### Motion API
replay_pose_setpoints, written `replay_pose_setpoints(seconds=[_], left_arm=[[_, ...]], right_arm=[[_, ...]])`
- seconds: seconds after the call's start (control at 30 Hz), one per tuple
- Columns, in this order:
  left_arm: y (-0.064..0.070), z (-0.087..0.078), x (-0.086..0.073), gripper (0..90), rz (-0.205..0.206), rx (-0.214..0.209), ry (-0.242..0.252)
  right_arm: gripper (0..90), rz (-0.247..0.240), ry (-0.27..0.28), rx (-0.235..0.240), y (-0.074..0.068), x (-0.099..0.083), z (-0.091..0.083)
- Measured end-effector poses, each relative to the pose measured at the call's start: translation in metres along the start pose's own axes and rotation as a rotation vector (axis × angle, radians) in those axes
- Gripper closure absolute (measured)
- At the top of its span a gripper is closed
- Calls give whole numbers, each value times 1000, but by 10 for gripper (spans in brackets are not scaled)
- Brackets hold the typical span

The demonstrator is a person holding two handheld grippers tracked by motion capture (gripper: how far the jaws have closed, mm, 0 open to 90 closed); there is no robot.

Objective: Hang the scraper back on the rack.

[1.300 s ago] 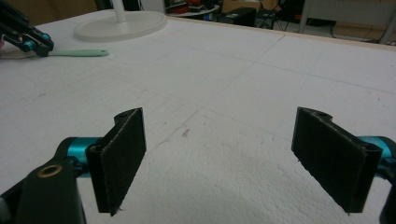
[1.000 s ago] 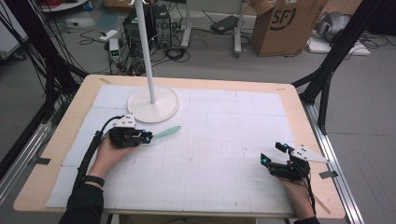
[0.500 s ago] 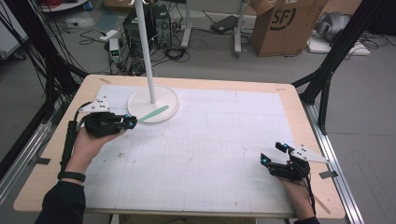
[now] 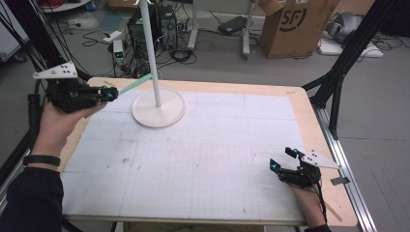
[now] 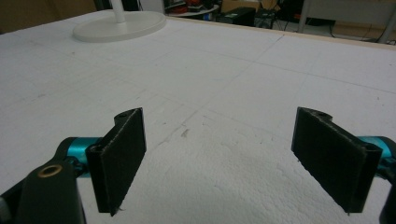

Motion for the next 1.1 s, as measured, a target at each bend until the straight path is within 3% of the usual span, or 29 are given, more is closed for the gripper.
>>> replay_pose_setpoints(seconds=[0.23,0.57,1.1], left_arm=[[-14,-18,36,813,-13,34,57],[-18,-38,78,813,-7,72,93],[-21,-43,113,813,-29,110,134]], right_arm=[[170,0,0,1,0,0,0],[169,2,1,3,0,0,0],[169,4,4,6,1,0,0]])
Point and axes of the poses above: each handheld gripper's, and its own axes: z roughly forward along the jaws, x roughly out of its top, y roughly to its right, the point moved 1 cm from there along z, roughly forward along the jaws, and after that the axes turned 11 degrees about x, right-handed, at the moved point
